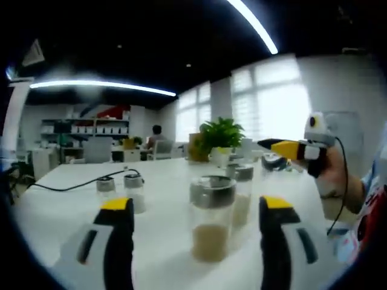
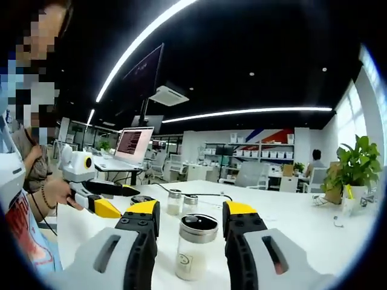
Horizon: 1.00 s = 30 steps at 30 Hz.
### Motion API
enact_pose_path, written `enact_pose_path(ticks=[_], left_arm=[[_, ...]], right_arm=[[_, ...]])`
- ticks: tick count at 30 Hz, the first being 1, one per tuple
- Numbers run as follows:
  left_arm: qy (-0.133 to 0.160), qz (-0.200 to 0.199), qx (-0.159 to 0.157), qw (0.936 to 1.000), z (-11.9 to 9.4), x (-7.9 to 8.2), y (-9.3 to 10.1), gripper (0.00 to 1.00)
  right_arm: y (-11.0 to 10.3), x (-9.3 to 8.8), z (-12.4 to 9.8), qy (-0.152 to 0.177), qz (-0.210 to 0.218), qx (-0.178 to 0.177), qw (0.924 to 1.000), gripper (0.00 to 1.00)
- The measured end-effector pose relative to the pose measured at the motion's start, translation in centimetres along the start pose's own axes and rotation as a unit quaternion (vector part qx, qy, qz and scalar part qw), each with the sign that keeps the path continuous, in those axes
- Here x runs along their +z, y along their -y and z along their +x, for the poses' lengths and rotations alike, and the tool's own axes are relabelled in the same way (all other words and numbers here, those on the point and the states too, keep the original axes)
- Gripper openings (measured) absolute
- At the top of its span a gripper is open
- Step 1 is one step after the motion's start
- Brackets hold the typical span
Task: Rotate the seasoning bottle until the label or dispensing opening points toward the visible target arrow and the bottle remains upright within the marked orientation range
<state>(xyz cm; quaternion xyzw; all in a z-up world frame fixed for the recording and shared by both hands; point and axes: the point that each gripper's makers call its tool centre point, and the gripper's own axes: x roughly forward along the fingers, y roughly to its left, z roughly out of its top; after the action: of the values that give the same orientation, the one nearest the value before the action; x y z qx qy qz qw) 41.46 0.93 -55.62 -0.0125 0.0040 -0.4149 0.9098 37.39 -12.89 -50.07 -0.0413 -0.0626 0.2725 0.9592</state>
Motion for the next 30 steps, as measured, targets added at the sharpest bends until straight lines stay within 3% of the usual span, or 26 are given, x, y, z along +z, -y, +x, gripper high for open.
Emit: enact_pose_path(ticks=[5, 9, 11, 15, 18, 24, 30], left_arm=[[-0.010, -0.023, -0.011, 0.9996, 2.0, -1.0, 1.0, 0.80], [-0.024, -0.018, -0.011, 0.9995, 2.9, -1.8, 1.6, 0.77], [-0.041, -0.032, -0.007, 0.9986, 3.2, -2.4, 1.6, 0.72], [-0.042, -0.051, -0.001, 0.9978, 3.7, -2.6, 1.1, 0.58], [-0.029, -0.096, 0.014, 0.9948, 4.2, -2.5, 0.2, 0.49], [-0.022, -0.087, 0.007, 0.9960, 4.5, -2.5, 0.3, 0.48], [-0.021, -0.087, -0.016, 0.9959, 4.5, -2.6, 0.6, 0.48]], right_arm=[[1.4, -0.4, -0.6, 0.003, 0.014, -0.026, 0.9995, 0.44], [2.6, -1.0, -1.2, -0.003, 0.019, -0.042, 0.9989, 0.44], [2.8, -1.3, -1.3, -0.005, 0.021, -0.041, 0.9989, 0.43], [3.1, -1.7, -1.3, -0.004, 0.035, -0.043, 0.9984, 0.42], [3.3, -1.8, -1.3, -0.005, 0.038, -0.046, 0.9982, 0.42], [3.7, -2.1, -1.6, -0.010, 0.036, -0.055, 0.9978, 0.42], [4.3, -1.1, -2.6, 0.013, 0.021, -0.071, 0.9971, 0.37]])
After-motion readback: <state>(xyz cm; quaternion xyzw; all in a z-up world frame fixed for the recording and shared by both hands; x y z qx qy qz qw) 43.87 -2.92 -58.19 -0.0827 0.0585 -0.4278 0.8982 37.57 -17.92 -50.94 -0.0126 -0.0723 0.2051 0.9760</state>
